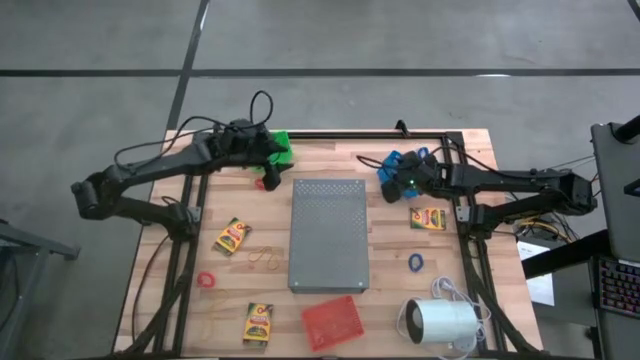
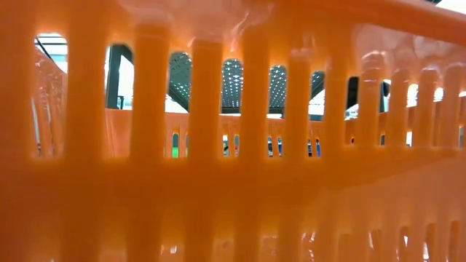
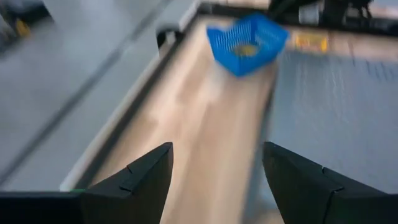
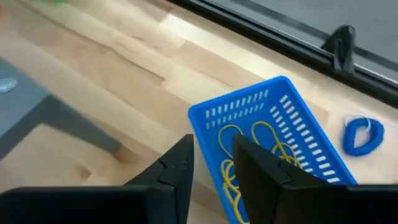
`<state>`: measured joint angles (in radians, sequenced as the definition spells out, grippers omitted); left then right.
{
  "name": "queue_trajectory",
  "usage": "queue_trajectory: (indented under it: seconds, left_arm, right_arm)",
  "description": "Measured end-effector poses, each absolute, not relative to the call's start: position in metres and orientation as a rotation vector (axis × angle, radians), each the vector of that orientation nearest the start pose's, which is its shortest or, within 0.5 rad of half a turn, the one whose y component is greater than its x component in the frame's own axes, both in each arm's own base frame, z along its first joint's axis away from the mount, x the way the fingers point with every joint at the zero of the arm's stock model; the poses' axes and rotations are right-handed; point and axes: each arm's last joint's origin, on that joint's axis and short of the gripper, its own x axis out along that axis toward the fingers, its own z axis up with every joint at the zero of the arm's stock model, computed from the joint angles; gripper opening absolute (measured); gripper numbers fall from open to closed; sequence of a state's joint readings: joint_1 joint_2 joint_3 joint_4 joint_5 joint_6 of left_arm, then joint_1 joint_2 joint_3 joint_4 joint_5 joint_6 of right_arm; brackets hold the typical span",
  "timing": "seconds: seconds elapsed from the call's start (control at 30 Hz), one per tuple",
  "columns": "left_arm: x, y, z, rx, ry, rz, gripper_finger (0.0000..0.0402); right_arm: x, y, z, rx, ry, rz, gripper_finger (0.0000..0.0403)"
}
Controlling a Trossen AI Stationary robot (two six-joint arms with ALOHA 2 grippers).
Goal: Pick & Place Office Desk Supplies
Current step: Put the top yellow rubber band into the blue basket
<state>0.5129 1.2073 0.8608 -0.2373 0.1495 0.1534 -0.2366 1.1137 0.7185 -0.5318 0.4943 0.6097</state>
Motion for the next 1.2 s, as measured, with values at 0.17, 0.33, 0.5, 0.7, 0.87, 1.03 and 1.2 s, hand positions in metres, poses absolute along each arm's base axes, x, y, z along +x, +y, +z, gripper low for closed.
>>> queue_trajectory:
  seconds: [0.17,0.33,0.5,0.7,0.87,1.03,1.2]
  left_arm:
    - [0.202,0.108,0.269,-0.205,0.720,0.325,0.0243]
    - [0.185,0.096,0.263,-0.355,0.869,0.344,0.0237]
    - [0.177,0.084,0.254,-0.467,0.979,0.347,0.0232]
    - [0.180,0.060,0.229,-0.437,1.061,0.240,0.0228]
    - [0.182,0.030,0.204,-0.356,1.113,0.100,0.0227]
    - [0.187,0.003,0.192,-0.270,1.073,-0.038,0.0227]
    - [0.194,-0.013,0.196,-0.199,0.995,-0.109,0.0227]
  right_arm:
    - [0.203,-0.057,0.228,0.379,0.696,-0.893,0.0090]
    - [0.207,-0.058,0.234,0.317,0.669,-0.856,0.0081]
    - [0.214,-0.060,0.253,0.205,0.610,-0.810,0.0076]
    - [0.220,-0.064,0.274,0.091,0.510,-0.888,0.0076]
    - [0.219,-0.067,0.284,0.007,0.475,-1.007,0.0081]
    - [0.218,-0.069,0.286,-0.038,0.476,-1.070,0.0079]
    - [0.217,-0.069,0.286,-0.049,0.476,-1.087,0.0072]
